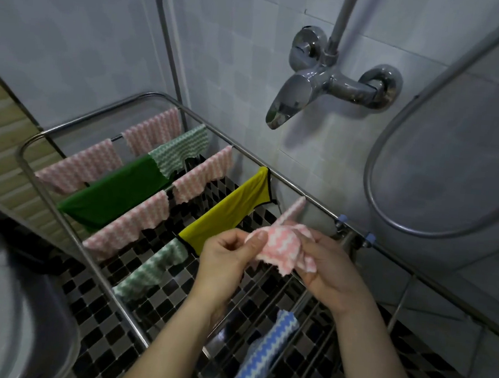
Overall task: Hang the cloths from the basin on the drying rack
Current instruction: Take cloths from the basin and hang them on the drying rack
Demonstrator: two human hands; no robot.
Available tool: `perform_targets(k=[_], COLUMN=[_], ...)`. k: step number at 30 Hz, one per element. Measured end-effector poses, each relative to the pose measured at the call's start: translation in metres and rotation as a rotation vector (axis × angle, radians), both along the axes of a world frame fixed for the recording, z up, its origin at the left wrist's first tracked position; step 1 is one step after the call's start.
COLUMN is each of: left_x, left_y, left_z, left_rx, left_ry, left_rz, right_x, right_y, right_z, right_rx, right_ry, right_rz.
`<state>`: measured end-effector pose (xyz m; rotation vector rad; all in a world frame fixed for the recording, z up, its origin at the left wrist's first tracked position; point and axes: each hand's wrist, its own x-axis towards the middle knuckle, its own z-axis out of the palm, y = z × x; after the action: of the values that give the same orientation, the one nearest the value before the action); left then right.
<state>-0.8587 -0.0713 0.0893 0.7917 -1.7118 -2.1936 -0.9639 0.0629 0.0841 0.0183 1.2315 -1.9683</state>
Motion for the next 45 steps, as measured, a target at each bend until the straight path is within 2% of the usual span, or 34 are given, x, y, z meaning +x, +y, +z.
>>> perform_targets(k=[4,7,9,11,14,19,23,27,30,34,36,38,40,43,45], left_x=[0.003,0.005,0.002,0.0,-0.001,0.005,0.001,-0.004,-0.009,-0.015,-0.021,-0.025,-0.035,-0.056,-0.063], left_y=[-0.002,-0.005,-0.004,-0.001,0.001,-0.005,-0.021,-0.035,-0.042,-0.038,-0.021,-0.004,0.012,0.026,0.028], left_z=[0.022,0.038,0.048,0.056,0.067,0.084,0.086,0.082,0.069,0.043,0.036,0.037,0.032,0.008,-0.013], left_rx=[-0.004,-0.147,-0.246,-0.301,-0.275,-0.202,-0.368,-0.431,-0.318,0.166,0.28,0.28,0.194,-0.032,-0.123], left_ry=[0.058,0.094,0.105,0.115,0.148,0.131,0.036,-0.045,0.034,0.202,0.218,0.209,0.155,0.007,-0.027], left_rz=[-0.042,-0.113,-0.173,-0.217,-0.308,-0.493,-0.623,-0.718,-0.74,-0.653,-0.624,-0.546,-0.435,-0.327,-0.439], right_x=[0.014,0.022,0.023,0.028,0.033,0.034,0.025,0.015,0.018,0.033,0.04,0.044,0.042,0.027,0.016], right_y=[0.0,0.007,0.011,0.012,0.007,0.005,0.023,0.054,0.078,0.092,0.098,0.1,0.105,0.111,0.11], right_z=[0.011,0.033,0.049,0.06,0.064,0.062,0.066,0.073,0.082,0.091,0.088,0.08,0.065,0.025,-0.002], right_rx=[0.391,0.613,0.567,0.418,0.273,0.409,0.482,0.596,0.476,0.217,0.094,-0.01,-0.02,0.208,0.445], right_ry=[0.247,0.508,0.602,0.61,0.639,0.741,0.769,0.818,0.746,0.516,0.369,0.224,0.123,0.029,0.036], right_rz=[0.044,0.217,0.337,0.452,0.518,0.301,0.127,0.169,0.179,0.133,0.09,0.039,-0.024,-0.129,-0.168])
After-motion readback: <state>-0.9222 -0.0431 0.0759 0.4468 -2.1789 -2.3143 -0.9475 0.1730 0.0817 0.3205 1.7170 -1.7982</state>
